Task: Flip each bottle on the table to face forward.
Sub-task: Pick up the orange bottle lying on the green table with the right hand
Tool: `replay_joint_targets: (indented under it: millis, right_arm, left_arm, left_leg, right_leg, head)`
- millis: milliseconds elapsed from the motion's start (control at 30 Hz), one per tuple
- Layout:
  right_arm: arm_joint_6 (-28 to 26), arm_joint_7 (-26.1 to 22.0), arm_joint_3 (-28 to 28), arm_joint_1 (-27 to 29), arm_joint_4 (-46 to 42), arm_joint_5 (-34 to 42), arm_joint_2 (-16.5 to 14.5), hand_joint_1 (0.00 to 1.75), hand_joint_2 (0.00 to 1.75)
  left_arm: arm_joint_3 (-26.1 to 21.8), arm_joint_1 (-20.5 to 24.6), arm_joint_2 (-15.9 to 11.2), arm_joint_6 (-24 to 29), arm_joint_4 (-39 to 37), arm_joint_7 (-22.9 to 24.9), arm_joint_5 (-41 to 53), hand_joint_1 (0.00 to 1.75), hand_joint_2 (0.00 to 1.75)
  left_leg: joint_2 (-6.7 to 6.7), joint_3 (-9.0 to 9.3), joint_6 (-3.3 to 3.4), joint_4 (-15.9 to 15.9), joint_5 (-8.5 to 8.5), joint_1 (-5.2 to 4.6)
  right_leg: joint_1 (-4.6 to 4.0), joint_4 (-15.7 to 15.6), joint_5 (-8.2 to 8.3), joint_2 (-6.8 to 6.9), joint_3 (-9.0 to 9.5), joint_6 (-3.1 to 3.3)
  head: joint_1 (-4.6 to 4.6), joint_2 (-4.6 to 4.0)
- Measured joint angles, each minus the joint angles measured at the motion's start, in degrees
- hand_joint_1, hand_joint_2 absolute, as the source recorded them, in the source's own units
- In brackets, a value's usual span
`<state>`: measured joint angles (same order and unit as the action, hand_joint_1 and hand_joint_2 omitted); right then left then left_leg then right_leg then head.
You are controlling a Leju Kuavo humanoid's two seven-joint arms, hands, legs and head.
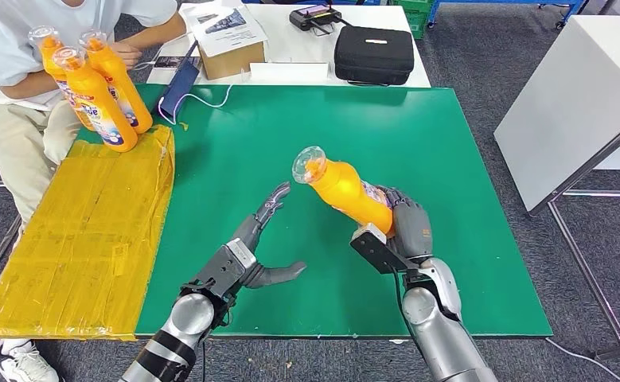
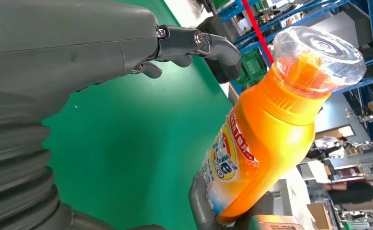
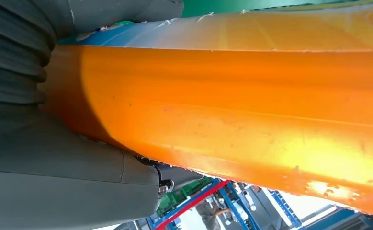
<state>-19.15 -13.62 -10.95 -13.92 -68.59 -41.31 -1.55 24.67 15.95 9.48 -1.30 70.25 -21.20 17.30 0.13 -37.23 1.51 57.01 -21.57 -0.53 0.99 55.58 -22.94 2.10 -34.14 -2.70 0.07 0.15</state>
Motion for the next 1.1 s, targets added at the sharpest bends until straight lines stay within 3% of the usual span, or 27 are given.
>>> replay_joint_targets:
  millis: [333, 567, 733, 1000, 1100]
  right_arm:
    - [5.95, -3.18, -1.82, -0.51, 1.28, 6.07, -5.43, 1.74, 1.75]
    - [9.52, -6.8, -10.25, 0.04, 3.61, 8.22, -10.03, 1.68, 1.75]
    - [9.52, -6.91, -15.31, -0.31, 4.02, 9.33, -10.68, 1.73, 1.75]
    - [9.07, -6.88, -18.74, -2.24, 5.54, 11.73, -10.65, 1.72, 1.75]
    - [8.63, -6.88, -19.57, -2.97, 6.46, 11.85, -10.64, 1.71, 1.75]
  left_arm:
    - [1.21, 1.72, 0.2, -0.27, -0.09, 0.58, -1.05, 0.0, 1.75]
    - [-0.03, 3.15, 0.25, 4.54, -0.85, 0.85, -2.44, 0.0, 1.75]
    - [-2.03, 3.79, 0.39, 4.47, -3.71, -0.16, -5.2, 0.0, 1.75]
    - [-3.83, 5.03, 1.21, 1.75, -7.51, -1.57, -10.38, 0.03, 1.75]
    - [-4.29, 5.1, 1.33, 1.27, -8.1, -1.55, -12.22, 1.34, 1.75]
  left_leg:
    - [0.01, -0.01, -0.01, -0.01, 0.0, 0.04]
    - [0.01, -0.05, -0.03, -0.01, 0.01, 0.07]
    - [-0.01, -0.08, -0.03, -0.02, 0.01, 0.04]
    - [-0.02, -0.09, -0.03, -0.01, 0.02, 0.03]
    - [-0.01, -0.09, -0.03, -0.01, 0.02, 0.04]
  right_leg:
    - [-0.04, 0.01, 0.0, -0.01, -0.03, 0.0]
    - [-0.04, 0.01, -0.04, 0.0, -0.12, 0.04]
    - [-0.01, 0.01, -0.05, 0.01, -0.12, 0.06]
    - [-0.01, 0.01, -0.02, 0.01, -0.11, 0.03]
    - [-0.02, 0.01, -0.02, 0.01, -0.12, 0.04]
  head:
    - [0.0, 0.0]
    - [-0.01, 0.0]
    - [0.02, 0.0]
    - [0.01, 0.0]
    - [0.01, 0.0]
